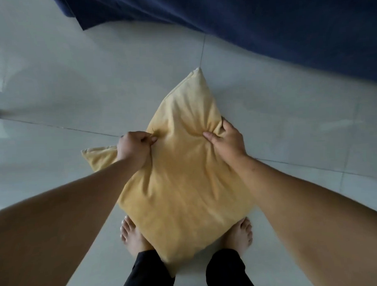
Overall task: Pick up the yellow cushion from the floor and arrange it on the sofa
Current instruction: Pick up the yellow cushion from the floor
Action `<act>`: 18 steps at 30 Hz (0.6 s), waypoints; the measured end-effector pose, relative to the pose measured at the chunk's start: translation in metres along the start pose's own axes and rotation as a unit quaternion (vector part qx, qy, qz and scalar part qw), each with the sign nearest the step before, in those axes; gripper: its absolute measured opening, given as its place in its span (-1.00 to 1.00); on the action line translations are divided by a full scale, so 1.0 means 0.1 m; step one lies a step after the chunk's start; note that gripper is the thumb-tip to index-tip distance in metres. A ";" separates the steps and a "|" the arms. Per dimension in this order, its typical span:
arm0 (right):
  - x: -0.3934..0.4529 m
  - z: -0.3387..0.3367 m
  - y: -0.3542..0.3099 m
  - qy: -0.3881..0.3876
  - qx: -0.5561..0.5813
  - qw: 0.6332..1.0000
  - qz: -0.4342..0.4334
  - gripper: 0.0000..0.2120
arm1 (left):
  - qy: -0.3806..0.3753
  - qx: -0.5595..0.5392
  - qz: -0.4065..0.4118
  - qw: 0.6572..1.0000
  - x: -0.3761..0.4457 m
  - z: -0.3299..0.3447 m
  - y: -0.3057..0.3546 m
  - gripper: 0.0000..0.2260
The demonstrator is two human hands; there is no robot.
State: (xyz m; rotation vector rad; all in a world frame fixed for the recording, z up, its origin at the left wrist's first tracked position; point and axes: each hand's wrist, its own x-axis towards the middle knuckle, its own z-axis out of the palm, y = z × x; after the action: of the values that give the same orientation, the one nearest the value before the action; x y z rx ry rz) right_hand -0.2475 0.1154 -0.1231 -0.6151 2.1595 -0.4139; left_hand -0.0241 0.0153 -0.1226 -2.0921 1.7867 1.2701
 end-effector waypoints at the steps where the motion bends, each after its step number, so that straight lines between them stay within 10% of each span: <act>1: -0.06 -0.02 0.02 0.014 0.015 1.000 0.000 -0.52 | 0.012 -0.008 0.001 1.000 -0.07 -0.04 0.02 -0.82; 7: -0.76 -0.42 -0.04 0.087 0.049 0.995 -0.011 -0.89 | 0.038 -0.066 0.034 0.997 -0.75 -0.40 0.33 -0.87; 18: -2.34 -2.36 -1.59 0.208 0.081 0.971 -0.084 -0.68 | 0.086 -0.189 0.068 0.976 -2.38 -2.07 2.08 -0.82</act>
State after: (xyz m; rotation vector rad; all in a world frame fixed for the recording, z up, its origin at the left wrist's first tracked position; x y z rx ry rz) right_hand -0.2658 0.1336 0.2444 -0.6651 2.4397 -0.8684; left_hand -0.0862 0.0170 0.2506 -2.3746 1.9111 1.6212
